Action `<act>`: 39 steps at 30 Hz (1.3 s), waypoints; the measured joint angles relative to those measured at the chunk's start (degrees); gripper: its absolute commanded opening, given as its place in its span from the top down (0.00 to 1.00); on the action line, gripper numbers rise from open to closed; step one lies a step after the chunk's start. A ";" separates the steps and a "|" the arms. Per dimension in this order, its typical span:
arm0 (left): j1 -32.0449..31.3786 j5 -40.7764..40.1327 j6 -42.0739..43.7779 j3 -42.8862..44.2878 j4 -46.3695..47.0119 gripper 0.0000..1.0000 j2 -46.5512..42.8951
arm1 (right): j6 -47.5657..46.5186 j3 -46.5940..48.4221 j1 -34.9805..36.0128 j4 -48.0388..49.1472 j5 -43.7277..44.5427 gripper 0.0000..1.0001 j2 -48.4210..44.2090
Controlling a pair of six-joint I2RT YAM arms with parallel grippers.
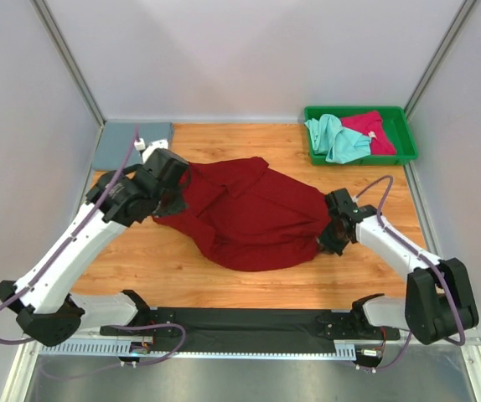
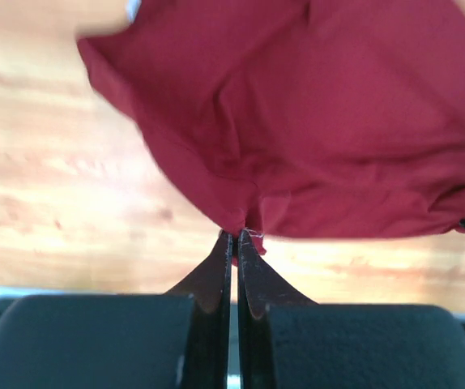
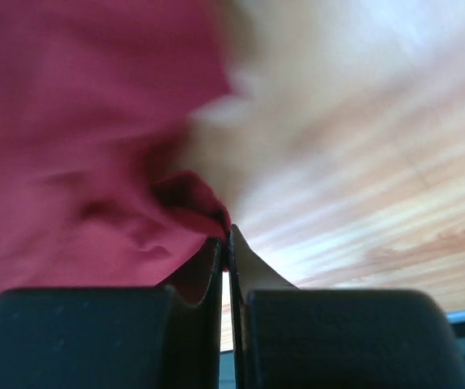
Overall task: Fold and stack the t-shirts
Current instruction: Flatten the tshirt out
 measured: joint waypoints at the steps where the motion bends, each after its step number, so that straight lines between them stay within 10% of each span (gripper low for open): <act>1: 0.52 -0.79 1.07 1.44 -0.02 1.00 -0.37 | -1.20 2.71 0.00 -0.50 0.83 1.00 -0.20; 14: 4.76 -6.38 33.99 21.79 25.22 1.00 -3.91 | -20.90 49.44 -1.22 2.45 5.51 1.00 -2.05; 27: 4.79 -3.89 61.77 40.96 47.39 1.00 -6.25 | -31.76 70.93 -3.80 4.20 11.45 1.00 -4.70; 39: 4.79 -9.09 71.73 35.95 53.99 1.00 -7.13 | -35.21 78.38 -4.28 5.95 14.03 1.00 -5.55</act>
